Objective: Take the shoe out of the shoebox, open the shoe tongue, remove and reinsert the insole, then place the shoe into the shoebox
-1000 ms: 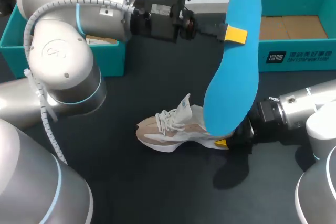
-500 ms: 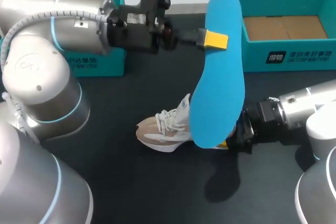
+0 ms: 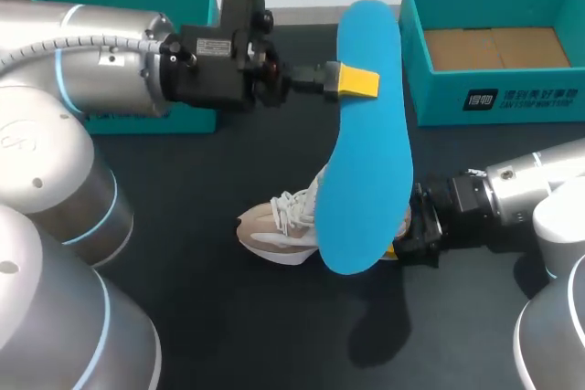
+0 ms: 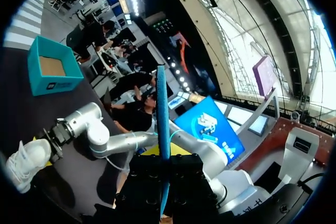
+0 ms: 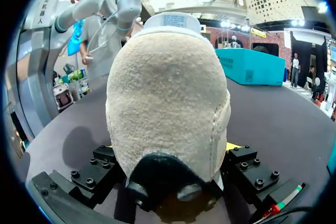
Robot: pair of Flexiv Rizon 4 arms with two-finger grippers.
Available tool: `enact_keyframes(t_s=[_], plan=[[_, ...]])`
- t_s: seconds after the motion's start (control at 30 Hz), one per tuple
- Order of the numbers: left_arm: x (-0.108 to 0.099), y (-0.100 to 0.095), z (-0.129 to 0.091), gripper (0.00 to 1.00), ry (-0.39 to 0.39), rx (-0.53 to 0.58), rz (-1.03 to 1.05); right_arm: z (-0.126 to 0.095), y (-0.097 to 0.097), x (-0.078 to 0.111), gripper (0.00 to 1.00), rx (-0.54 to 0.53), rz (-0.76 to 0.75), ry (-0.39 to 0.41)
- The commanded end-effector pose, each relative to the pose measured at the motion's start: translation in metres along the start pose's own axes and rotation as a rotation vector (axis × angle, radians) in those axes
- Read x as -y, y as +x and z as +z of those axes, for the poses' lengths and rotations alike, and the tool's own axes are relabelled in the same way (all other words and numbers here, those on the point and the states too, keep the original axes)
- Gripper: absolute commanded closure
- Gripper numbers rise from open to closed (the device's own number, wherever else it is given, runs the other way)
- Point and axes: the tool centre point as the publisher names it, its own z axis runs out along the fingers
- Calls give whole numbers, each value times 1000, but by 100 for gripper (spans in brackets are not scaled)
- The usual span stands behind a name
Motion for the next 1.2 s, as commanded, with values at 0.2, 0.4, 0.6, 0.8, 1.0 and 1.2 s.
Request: enact_keyframes(t_s=[0.2, 0.4, 0.6, 0.8, 1.0, 1.2], plan=[[-5, -1, -2, 100, 13, -2, 1, 2, 0, 4, 100, 0, 0, 1], [-5, -1, -2, 100, 13, -2, 1, 2, 0, 4, 100, 0, 0, 1], [-5, -1, -2, 100, 13, -2, 1, 2, 0, 4, 52, 0, 0, 1], [-5, -1, -2, 100, 13, -2, 1, -9, 6, -1, 0, 65, 7, 37], [-5, -1, -2, 100, 13, -2, 1, -20, 4, -8, 0, 85, -17, 54], [-5, -1, -2, 100, 13, -2, 1, -25, 0, -14, 0, 89, 3, 111]])
